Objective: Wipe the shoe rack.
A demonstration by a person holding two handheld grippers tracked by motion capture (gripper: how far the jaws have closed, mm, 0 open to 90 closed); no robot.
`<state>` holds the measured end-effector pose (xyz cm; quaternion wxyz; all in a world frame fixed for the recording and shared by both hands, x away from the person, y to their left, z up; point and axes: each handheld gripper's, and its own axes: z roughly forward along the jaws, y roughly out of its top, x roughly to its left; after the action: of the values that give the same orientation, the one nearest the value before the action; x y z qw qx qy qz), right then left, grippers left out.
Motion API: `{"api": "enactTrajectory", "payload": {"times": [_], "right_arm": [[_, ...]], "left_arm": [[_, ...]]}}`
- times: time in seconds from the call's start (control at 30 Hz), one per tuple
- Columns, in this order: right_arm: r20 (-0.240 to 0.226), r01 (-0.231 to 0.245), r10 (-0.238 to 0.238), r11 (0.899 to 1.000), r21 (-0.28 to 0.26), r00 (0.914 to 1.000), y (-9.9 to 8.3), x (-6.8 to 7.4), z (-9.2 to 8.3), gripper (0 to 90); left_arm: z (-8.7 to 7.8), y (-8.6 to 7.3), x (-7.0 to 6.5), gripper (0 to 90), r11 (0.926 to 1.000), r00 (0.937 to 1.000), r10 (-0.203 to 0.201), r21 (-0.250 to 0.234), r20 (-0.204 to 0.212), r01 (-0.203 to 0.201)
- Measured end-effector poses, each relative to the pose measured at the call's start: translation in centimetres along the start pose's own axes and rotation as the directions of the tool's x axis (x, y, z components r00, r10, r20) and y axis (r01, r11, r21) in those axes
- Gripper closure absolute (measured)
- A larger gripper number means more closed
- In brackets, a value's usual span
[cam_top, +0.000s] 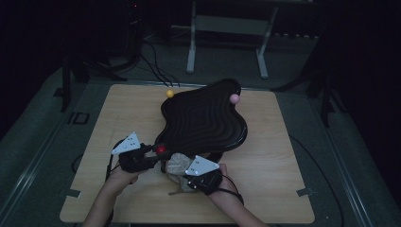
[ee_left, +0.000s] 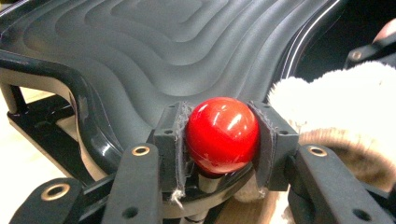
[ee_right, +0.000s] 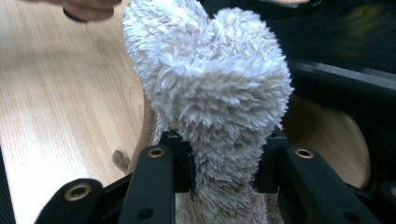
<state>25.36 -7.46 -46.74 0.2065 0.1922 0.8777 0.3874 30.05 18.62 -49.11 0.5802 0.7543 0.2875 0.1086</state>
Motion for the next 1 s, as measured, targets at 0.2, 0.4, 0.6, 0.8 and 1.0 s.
{"api": "enactTrajectory", "payload": {"times": [0.2, 0.4, 0.6, 0.8, 1.0], "right_arm": [[-0.018, -0.018, 0.018, 1.0, 0.022, 0.9997, -1.2, 0.0, 0.6, 66.8], [-0.031, -0.052, 0.053, 0.998, 0.031, 0.9981, -3.0, -0.3, 0.8, 66.5], [0.025, -0.05, 0.05, 0.999, 0.0, 0.9984, -5.9, -1.8, -0.5, 66.5], [0.207, -0.09, 0.095, 0.995, -0.036, 0.9737, -7.9, -6.1, -1.5, 66.5], [0.272, -0.232, 0.253, 0.967, -0.107, 0.9285, -9.5, -11.0, -0.3, 66.2]], "left_arm": [[0.0, 0.0, 0.0, 59.2, 1.0, 1.0, -0.001, -0.001, -0.001, 0.001], [0.0, 0.0, 0.0, 59.2, 1.0, 1.0, -0.001, -0.003, -0.003, 0.001], [0.0, 0.0, -0.1, 59.1, 1.0, 1.0, -0.001, -0.003, -0.004, 0.001], [0.0, 0.0, 0.0, 59.1, 1.0, 1.0, -0.001, -0.004, -0.003, 0.001], [0.0, -0.1, 0.0, 59.1, 1.0, 1.0, -0.002, -0.006, 0.001, 0.002]]}}
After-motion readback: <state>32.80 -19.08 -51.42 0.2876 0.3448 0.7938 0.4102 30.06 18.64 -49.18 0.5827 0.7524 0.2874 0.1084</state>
